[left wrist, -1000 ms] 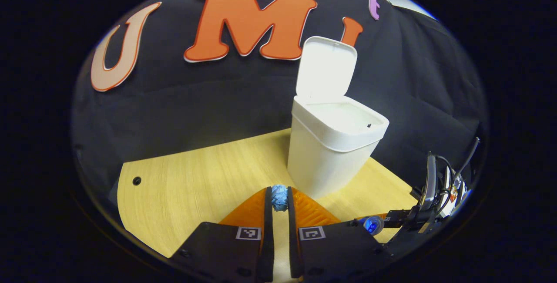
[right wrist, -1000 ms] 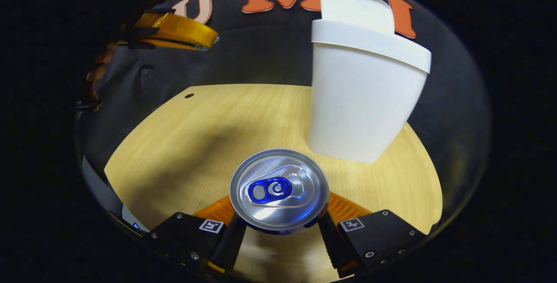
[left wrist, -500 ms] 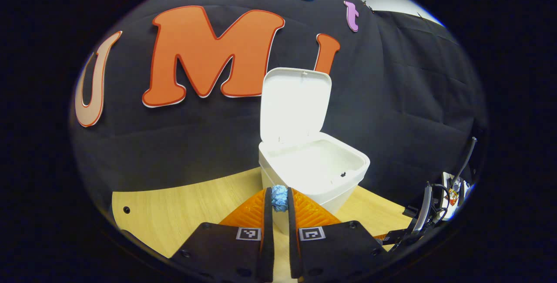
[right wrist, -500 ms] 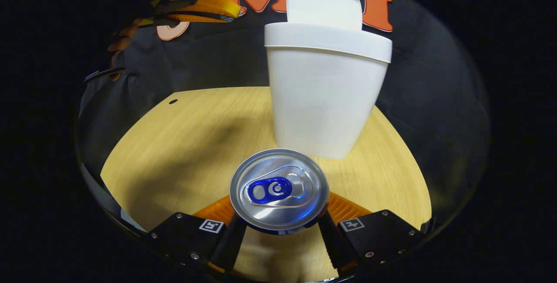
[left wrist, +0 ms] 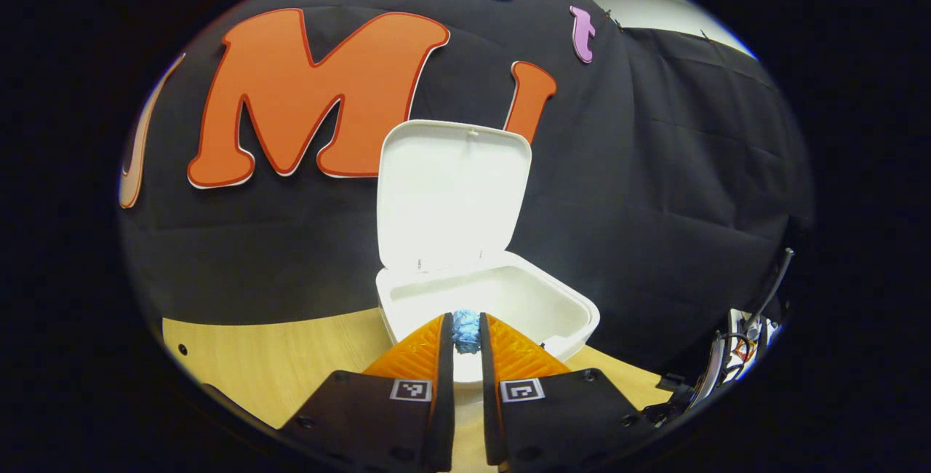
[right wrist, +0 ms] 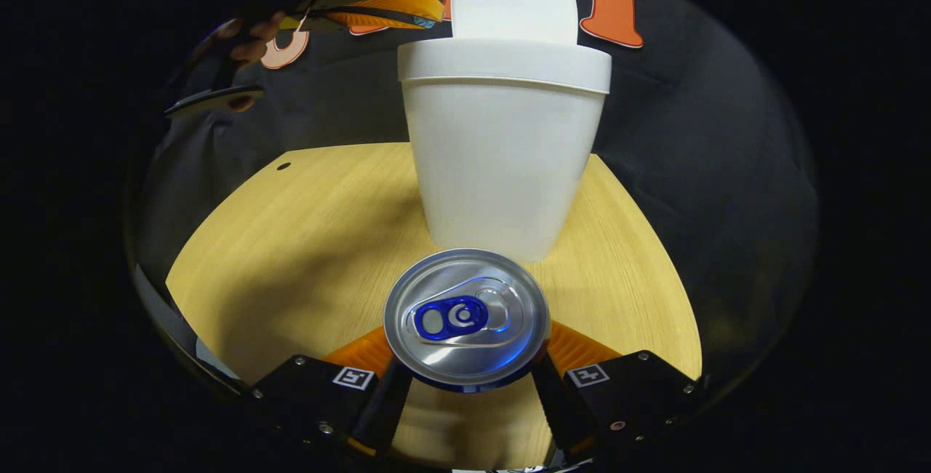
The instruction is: Press the lid of the desktop garbage bin to open it, pick up the crumpled paper on the desktop and throw it into the bin, then pick up the pop can on the desktop and drop it into the bin, and finally close the garbage bin lid.
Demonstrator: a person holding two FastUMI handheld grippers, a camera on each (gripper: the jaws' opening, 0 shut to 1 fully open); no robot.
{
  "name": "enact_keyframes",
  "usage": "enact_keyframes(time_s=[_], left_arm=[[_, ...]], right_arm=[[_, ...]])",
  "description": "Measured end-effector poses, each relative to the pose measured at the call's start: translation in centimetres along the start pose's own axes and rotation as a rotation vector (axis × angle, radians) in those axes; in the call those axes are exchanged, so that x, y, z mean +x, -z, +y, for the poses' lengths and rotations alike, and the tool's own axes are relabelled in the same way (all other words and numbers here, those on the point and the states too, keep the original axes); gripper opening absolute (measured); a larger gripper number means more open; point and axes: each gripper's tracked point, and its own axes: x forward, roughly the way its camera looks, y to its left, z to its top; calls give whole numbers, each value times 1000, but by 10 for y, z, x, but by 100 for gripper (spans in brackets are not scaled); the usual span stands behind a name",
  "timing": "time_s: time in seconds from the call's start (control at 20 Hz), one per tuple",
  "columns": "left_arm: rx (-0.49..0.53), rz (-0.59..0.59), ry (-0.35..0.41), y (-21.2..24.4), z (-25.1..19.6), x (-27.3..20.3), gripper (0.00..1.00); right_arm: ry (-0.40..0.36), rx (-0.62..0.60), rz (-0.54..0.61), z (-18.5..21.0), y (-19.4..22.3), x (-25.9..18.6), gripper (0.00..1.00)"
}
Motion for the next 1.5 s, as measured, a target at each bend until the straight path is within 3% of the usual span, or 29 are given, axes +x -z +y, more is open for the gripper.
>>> enact_keyframes(time_s=[0.15,0.2,0.3,0.45,0.5,0.75,1.0,1.5], left_arm=[[1,11,1,4,-3,9,25],[6,13,-16,5,-1,12,34],[15,22,-36,6,3,12,39],[31,22,-45,5,6,8,86],[29,16,-52,4,8,6,91],[33,-19,-110,-1,28,-23,98],[88,-32,-214,5,61,-62,98],[71,9,-322,53,79,-138,97]], right_arm=[[1,6,-13,-1,-1,0,81],[-3,8,-20,0,-2,0,81],[-8,7,-33,0,-5,-1,81],[-12,1,-63,-1,-12,-2,81],[-11,0,-75,-3,-17,-2,81],[-34,-14,-120,-6,-45,-10,81],[-32,-15,-164,-13,-76,-27,81],[-72,-125,-309,-2,-166,-62,81]])
